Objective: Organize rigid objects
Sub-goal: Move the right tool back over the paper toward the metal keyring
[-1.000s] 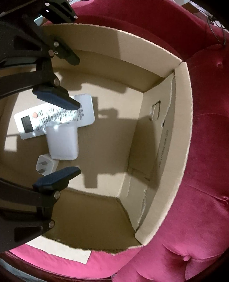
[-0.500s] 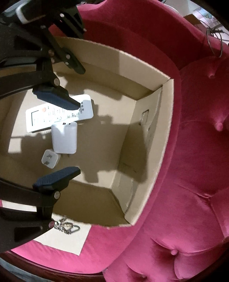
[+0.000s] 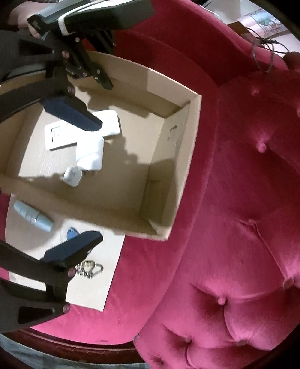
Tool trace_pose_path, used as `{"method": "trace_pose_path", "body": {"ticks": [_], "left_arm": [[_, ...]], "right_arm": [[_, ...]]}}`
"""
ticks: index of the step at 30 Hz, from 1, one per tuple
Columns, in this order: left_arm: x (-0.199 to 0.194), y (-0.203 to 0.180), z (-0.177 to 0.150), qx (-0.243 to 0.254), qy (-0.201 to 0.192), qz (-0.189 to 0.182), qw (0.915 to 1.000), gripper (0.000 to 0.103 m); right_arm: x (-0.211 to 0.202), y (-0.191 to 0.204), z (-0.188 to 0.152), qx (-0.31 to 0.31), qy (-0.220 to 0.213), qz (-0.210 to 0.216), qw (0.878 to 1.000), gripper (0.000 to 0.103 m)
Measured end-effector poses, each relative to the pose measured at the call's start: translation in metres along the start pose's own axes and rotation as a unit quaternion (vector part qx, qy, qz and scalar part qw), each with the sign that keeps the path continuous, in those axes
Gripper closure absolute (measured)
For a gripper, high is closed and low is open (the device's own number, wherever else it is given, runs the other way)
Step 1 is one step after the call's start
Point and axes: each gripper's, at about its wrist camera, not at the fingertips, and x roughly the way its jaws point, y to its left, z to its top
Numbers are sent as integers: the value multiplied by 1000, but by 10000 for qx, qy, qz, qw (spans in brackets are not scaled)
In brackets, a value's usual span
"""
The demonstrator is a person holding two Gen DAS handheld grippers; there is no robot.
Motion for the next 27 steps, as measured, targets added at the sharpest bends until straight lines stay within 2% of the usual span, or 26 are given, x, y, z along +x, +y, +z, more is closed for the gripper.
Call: {"method": "trace_pose_path", "body": {"ticks": [2, 6, 16, 27], "left_arm": [[0, 0, 0, 0, 0, 0, 10000, 86], [0, 0, 0, -3, 1, -2, 10000, 86], [0, 0, 0, 4, 0, 5, 10000, 86], [0, 0, 0, 5, 0, 7, 10000, 86]], "right_arm": [[-7, -9, -1, 41, -79, -69, 9999, 4], [-16, -29, -3, 163, -168, -161, 9996, 0], [-10, -77, -10, 396, -108, -596, 9974, 0], [22, -121, -24, 824, 111, -717, 9940, 0]]}}
